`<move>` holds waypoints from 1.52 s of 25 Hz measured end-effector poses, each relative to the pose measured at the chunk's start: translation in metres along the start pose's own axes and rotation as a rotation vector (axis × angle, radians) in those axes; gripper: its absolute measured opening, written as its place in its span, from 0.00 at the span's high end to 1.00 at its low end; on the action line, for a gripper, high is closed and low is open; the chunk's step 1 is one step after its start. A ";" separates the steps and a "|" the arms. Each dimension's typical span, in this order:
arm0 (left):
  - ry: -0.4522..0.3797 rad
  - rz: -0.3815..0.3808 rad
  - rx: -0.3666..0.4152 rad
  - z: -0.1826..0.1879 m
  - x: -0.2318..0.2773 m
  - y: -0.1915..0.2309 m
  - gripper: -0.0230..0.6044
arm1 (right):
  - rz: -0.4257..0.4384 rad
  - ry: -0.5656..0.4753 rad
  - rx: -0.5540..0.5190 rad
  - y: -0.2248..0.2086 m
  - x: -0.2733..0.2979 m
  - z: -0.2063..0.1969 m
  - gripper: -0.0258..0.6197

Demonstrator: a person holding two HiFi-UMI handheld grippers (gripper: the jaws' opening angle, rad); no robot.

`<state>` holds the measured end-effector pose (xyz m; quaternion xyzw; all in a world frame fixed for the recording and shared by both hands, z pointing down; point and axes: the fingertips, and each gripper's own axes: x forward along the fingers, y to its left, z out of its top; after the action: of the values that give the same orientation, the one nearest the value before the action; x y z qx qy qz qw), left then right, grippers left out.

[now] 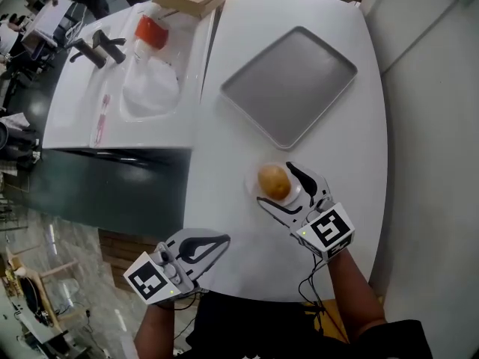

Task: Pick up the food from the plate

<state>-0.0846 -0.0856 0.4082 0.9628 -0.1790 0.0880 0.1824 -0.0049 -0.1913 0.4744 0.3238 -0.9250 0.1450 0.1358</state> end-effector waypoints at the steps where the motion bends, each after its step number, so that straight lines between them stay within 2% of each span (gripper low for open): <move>1: 0.003 0.001 -0.007 -0.003 -0.001 0.002 0.96 | -0.008 0.016 -0.002 -0.001 0.003 -0.004 0.41; 9: 0.018 -0.001 -0.037 -0.019 -0.001 0.018 0.96 | -0.017 0.120 -0.005 -0.012 0.028 -0.038 0.36; 19: 0.022 0.008 -0.049 -0.028 -0.006 0.032 0.95 | -0.031 0.238 0.002 -0.018 0.042 -0.067 0.36; 27: 0.017 0.010 -0.047 -0.030 -0.009 0.028 0.96 | -0.050 0.312 -0.052 -0.020 0.044 -0.081 0.36; 31: 0.011 0.018 -0.039 -0.031 -0.012 0.021 0.96 | -0.053 0.322 -0.056 -0.020 0.041 -0.086 0.37; 34: -0.008 0.024 -0.071 -0.025 -0.023 0.004 0.95 | -0.051 0.346 -0.016 -0.005 0.029 -0.090 0.37; 38: -0.007 0.057 -0.046 -0.016 -0.032 0.000 0.96 | -0.062 0.282 -0.029 -0.006 0.023 -0.068 0.38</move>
<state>-0.1160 -0.0699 0.4155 0.9532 -0.2088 0.0855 0.2013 -0.0076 -0.1850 0.5464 0.3268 -0.8883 0.1713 0.2734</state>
